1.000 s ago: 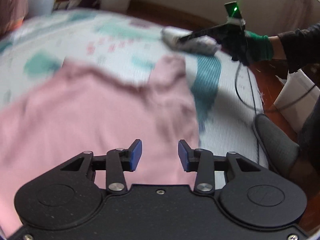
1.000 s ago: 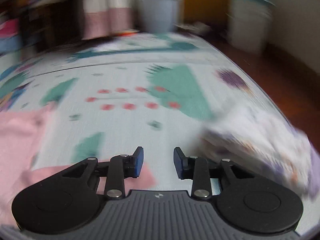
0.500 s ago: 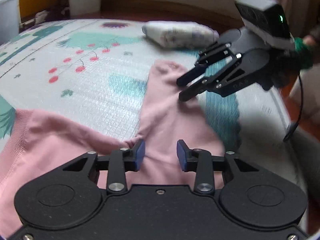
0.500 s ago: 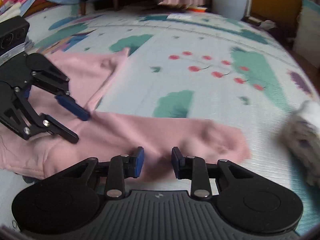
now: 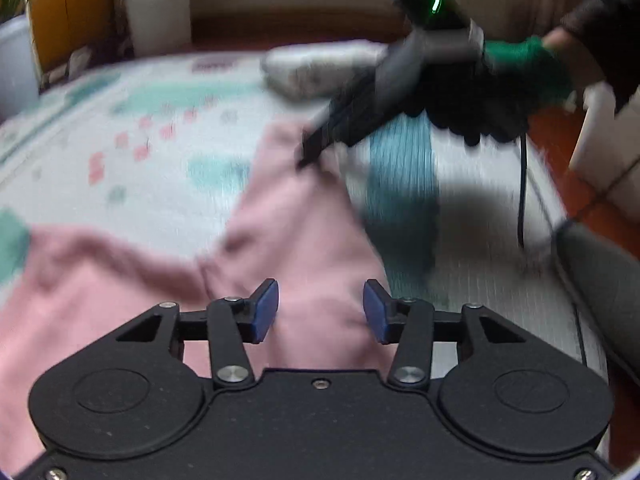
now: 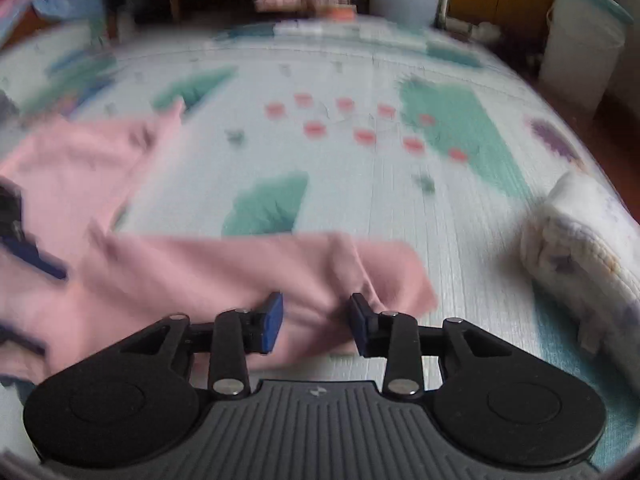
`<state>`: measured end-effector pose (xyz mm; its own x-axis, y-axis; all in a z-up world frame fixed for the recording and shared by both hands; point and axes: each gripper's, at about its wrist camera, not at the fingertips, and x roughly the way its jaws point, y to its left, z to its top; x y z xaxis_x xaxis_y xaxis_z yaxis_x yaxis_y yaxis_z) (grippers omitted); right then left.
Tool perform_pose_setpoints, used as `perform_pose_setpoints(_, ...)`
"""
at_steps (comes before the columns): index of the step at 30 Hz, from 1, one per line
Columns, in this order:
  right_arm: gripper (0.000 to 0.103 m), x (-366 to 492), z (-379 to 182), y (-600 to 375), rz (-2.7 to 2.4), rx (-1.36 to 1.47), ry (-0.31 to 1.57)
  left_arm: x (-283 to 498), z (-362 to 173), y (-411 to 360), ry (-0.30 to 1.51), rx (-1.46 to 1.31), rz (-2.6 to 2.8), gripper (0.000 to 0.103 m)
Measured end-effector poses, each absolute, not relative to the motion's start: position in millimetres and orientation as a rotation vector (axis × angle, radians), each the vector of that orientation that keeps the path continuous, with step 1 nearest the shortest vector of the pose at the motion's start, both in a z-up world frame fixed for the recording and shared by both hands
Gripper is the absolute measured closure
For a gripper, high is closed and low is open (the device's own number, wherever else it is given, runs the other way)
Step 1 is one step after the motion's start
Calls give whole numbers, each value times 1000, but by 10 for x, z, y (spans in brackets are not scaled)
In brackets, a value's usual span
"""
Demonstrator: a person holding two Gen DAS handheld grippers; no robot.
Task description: Fold clothes
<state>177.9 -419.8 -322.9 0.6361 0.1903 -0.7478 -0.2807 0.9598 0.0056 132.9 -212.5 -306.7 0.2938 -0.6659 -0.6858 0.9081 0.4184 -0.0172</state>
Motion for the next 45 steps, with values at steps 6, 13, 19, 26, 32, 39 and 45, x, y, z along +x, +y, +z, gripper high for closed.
perform_pose_setpoints(6, 56, 1676, -3074, -4209, 311, -152, 756, 1105, -2898, -1632, 779, 246, -1021, 57)
perform_pose_setpoints(13, 52, 1706, -3048, -4339, 280, -134, 782, 881, -2731, -662, 863, 139, -846, 56)
perform_pose_setpoints(19, 59, 1606, -2903, -4383, 220, -59, 774, 758, -2561, 606, 863, 39, -405, 57)
perform_pose_setpoints(26, 59, 1486, -2925, -3459, 458, -202, 785, 819, -2559, 1724, 784, 73, -9, 61)
perform_pose_setpoints(32, 58, 1354, -2987, -2809, 626, -225, 844, 1172, -2856, 2017, 892, 54, 57, 64)
perform_pose_setpoints(39, 57, 1089, -3000, -2601, 666, -230, 876, 924, -2734, 1429, 782, 67, -193, 64)
perform_pose_setpoints(45, 57, 864, -2941, -2770, 597, -148, 916, 1009, -2797, 1311, 859, 92, -205, 63)
